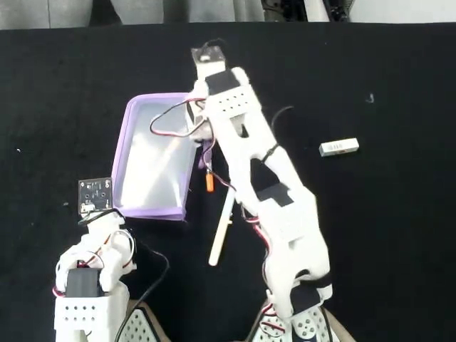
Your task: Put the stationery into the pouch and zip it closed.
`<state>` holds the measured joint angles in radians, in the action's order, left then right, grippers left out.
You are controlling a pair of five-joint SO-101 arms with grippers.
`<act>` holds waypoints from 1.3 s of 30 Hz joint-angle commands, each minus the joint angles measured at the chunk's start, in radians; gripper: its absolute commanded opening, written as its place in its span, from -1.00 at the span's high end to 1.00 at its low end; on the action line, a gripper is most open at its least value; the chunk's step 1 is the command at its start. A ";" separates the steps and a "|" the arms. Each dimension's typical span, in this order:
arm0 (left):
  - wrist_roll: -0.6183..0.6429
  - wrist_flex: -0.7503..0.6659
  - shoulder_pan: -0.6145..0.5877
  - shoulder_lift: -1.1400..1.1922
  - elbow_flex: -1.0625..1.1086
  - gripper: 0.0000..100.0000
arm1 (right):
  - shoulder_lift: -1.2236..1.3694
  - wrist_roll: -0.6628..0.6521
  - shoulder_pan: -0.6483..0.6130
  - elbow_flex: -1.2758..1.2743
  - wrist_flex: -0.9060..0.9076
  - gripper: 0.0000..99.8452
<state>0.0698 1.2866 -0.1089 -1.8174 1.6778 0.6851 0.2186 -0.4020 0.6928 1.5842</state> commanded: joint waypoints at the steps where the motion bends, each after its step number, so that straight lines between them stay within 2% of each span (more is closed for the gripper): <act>1: 0.006 -0.011 -0.001 -0.006 0.021 0.94 | -0.166 -0.081 -0.012 0.140 0.057 0.98; 6: 0.006 -0.011 -0.001 -0.006 0.021 0.94 | -0.285 -0.089 -0.006 0.325 0.126 0.98; 12: 0.006 -0.011 -0.001 -0.006 0.021 0.94 | -0.400 -0.287 -0.049 0.504 0.173 0.98; 21: 0.006 -0.011 -0.001 -0.006 0.021 0.94 | -0.535 -0.324 -0.126 0.527 0.170 0.98; 24: 0.006 -0.011 -0.001 -0.006 0.021 0.94 | -0.598 -0.331 -0.121 0.536 0.170 0.98; 28: 0.006 -0.011 -0.001 -0.006 0.021 0.94 | -0.687 -0.404 -0.124 0.535 0.169 0.98; 39: 0.008 -0.015 0.005 -0.006 0.021 0.94 | -0.779 -0.411 -0.121 0.529 0.175 0.98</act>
<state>0.0698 1.2866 -0.1105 -1.8174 1.6778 -0.0606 -0.1849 -0.5155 1.1822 1.7315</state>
